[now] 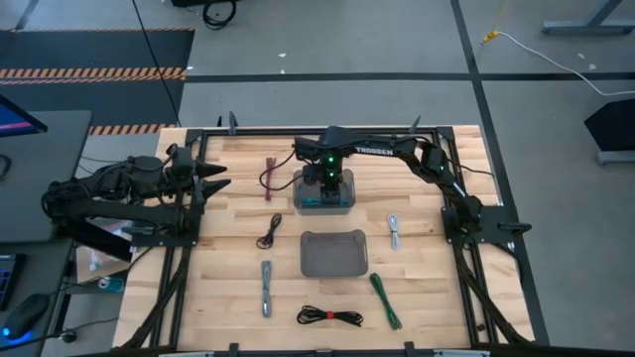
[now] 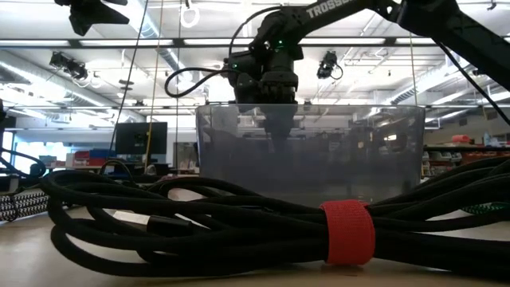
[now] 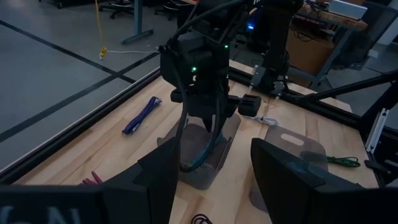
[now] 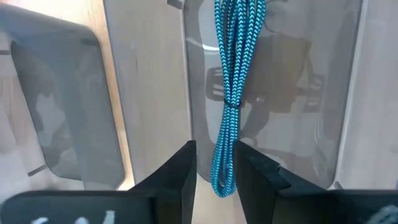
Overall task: Pick and place USB-C Cables
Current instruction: Put the pink charger cable into the top black transparent bin
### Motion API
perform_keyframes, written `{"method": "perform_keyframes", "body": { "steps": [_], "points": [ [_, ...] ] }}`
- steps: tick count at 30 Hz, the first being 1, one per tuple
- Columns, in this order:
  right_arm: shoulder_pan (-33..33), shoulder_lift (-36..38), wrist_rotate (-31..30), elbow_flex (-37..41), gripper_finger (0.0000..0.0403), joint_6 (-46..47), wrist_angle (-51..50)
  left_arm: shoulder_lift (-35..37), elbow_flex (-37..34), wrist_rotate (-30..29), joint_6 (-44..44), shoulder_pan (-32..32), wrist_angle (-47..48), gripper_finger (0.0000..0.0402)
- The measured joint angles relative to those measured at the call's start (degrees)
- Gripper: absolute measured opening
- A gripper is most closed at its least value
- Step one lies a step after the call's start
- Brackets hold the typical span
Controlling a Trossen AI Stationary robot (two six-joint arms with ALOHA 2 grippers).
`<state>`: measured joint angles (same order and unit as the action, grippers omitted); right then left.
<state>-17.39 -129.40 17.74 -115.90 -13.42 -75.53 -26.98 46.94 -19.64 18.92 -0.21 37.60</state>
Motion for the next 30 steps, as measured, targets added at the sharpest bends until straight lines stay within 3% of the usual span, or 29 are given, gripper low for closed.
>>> {"method": "perform_keyframes", "body": {
  "steps": [8, 15, 20, 23, 30],
  "points": [
    [0.0, 1.5, -0.1, -2.6, 0.0109, 1.4, -1.8, 0.0, 0.0, 0.0, 0.0, 0.0, 0.1, 0.0204],
    [-2.1, 2.9, -5.8, -12.6, 0.0109, -0.7, -4.9, 0.0, 0.0, 0.0, 0.1, 0.0, 0.1, 0.0204],
    [-7.5, 2.9, -4.3, -19.2, 0.0109, 0.2, -5.4, 0.0, 0.0, 0.0, 1.3, 0.0, 0.2, 0.0204],
    [-10.2, 3.2, -1.8, -18.9, 0.0109, 1.5, -4.5, 0.0, 0.0, 0.0, 1.5, 0.0, 0.5, 0.0204],
    [-14.3, 2.9, -3.6, -17.7, 0.0112, 2.2, -4.9, 0.0, 0.0, 0.0, 1.5, 0.0, 0.6, 0.0204]
  ]
}}
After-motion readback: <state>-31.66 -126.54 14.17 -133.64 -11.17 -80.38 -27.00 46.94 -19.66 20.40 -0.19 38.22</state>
